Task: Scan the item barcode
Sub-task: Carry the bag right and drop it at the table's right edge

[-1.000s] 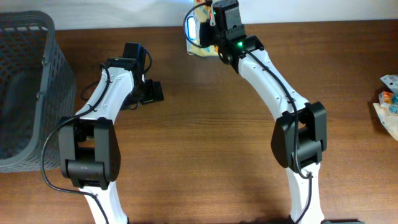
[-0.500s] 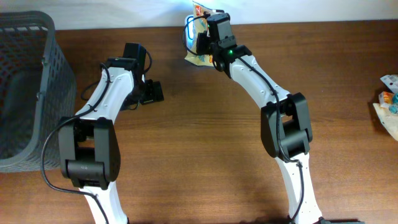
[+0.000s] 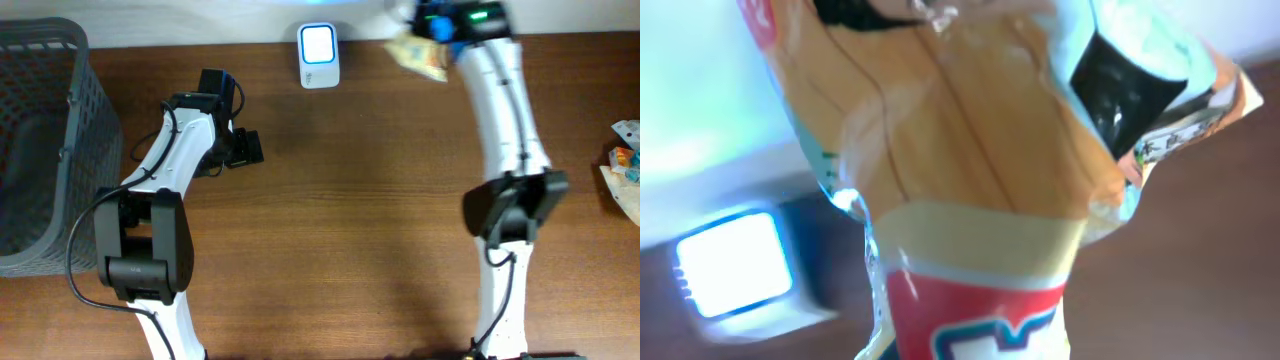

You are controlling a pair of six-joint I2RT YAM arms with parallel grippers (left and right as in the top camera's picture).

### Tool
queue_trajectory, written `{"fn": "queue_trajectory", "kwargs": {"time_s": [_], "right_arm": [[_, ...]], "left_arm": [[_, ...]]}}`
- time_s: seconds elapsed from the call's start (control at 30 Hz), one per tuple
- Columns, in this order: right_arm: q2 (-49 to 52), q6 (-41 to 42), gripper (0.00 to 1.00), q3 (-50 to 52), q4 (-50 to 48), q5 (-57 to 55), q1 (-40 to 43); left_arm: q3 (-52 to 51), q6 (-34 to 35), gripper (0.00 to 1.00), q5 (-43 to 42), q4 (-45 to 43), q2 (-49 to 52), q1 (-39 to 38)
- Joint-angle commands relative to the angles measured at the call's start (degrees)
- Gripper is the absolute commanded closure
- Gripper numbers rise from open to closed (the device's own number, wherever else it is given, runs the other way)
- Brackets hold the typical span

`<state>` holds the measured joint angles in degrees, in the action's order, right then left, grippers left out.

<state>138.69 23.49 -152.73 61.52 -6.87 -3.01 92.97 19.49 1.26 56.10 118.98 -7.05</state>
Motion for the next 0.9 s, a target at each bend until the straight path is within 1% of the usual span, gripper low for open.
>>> {"fn": "queue_trajectory", "kwargs": {"time_s": [0.0,0.13,0.27,0.37,0.53,0.73,0.77,0.8,0.83,0.87], "right_arm": [[-2.6,3.0,0.96,-1.9,7.4,-6.6,9.9],[-2.4,3.2,0.96,-0.4,14.1,-7.3,22.1],[-1.7,3.2,0.96,-0.2,17.1,-7.3,32.0],[-0.8,3.2,0.96,-0.2,18.5,-7.3,37.7],[1.9,3.2,0.96,0.1,20.0,-7.4,44.0],[4.9,3.3,0.95,0.8,20.6,-7.2,47.9],[5.3,3.2,0.88,0.9,21.1,-7.1,48.5],[5.5,3.2,0.74,1.3,21.2,-7.1,48.9],[5.5,3.2,0.56,1.7,21.2,-7.1,49.2],[5.5,3.2,0.48,1.8,21.3,-7.1,49.4]], "left_arm": [[-0.3,0.2,0.01,-0.4,-0.1,-0.7,-0.1],[-0.3,0.2,0.01,-0.4,-0.1,-0.7,-0.1],[-0.3,0.2,0.01,-0.4,-0.1,-0.7,-0.1],[-0.3,0.2,0.01,-0.4,-0.1,-0.7,-0.1],[-0.3,0.2,0.01,-0.4,-0.1,-0.7,-0.1],[-0.3,0.2,0.01,-0.4,-0.1,-0.7,-0.1],[-0.3,0.2,0.01,-0.4,-0.1,-0.7,-0.1],[-0.3,0.2,0.01,-0.4,-0.1,-0.7,-0.1],[-0.3,0.2,0.01,-0.4,-0.1,-0.7,-0.1],[-0.3,0.2,0.01,-0.4,-0.1,-0.7,-0.1]]}}
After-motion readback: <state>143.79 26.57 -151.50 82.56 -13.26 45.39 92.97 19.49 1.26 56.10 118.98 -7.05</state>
